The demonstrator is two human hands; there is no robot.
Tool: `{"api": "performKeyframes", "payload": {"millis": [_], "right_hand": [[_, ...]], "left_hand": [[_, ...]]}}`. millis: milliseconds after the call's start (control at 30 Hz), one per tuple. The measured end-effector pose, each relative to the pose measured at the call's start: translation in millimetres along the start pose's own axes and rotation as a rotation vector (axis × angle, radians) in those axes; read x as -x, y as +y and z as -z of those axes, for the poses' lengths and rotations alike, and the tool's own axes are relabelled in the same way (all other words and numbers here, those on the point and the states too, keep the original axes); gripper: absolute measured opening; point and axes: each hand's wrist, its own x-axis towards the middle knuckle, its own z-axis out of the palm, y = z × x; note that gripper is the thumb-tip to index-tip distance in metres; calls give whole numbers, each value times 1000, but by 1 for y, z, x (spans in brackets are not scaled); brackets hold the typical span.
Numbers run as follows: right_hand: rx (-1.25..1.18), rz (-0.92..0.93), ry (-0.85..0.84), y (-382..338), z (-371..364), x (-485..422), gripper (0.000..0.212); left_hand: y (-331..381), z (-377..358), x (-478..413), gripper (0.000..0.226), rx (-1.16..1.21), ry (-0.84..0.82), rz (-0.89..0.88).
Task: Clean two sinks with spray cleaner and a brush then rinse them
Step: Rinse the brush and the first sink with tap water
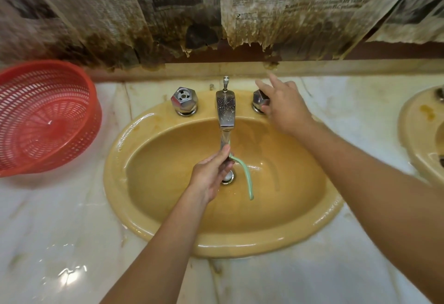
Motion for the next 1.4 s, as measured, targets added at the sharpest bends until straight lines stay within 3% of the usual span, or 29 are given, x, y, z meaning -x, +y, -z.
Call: {"api": "performKeyframes", "payload": {"millis": [67, 100, 133, 233, 267, 300, 533, 667, 867, 967, 1100, 1267, 1400], "right_hand": [[-103, -34, 366, -21, -15, 35, 47], [-211, -49, 468, -33, -26, 52, 42], [-364, -81, 447, -45, -37, 65, 39], [-846, -316, -111, -68, -58, 72, 38], [-939, -347, -238, -71, -63, 69, 27], [-961, -345, -263, -73, -67, 67, 16], [-779, -276, -205, -77, -68, 56, 11], [-776, -246, -148, -78, -70, 52, 33], [-622, -192, -92, -82, -74, 46, 45], [-664, -246, -85, -83, -75, 45, 48], [-827, -224, -302, -80, -65, 51, 49], [-896, -210, -393, -64, -72, 83, 52], [-927, -246, -270, -62, -78, 97, 43]], "left_hand": [[-1, 1, 0, 45, -10, -2, -2], [-2, 1, 0, 44, -5, 0, -1], [-3, 1, 1, 43, 4, 5, 0], [-4, 4, 3, 45, 26, 13, -6], [-5, 6, 4, 41, 28, 15, -8], [-5, 6, 6, 36, 29, 17, -7], [-6, 8, 9, 23, -72, 69, -85], [-3, 9, 9, 21, -71, 75, -97], [1, 12, 15, 22, -28, -8, -41], [3, 12, 15, 34, -33, -46, -51], [8, 15, 10, 36, -68, -15, -81], [10, 12, 3, 22, -104, -12, -93], [11, 4, -1, 17, -169, -32, -120]]}}
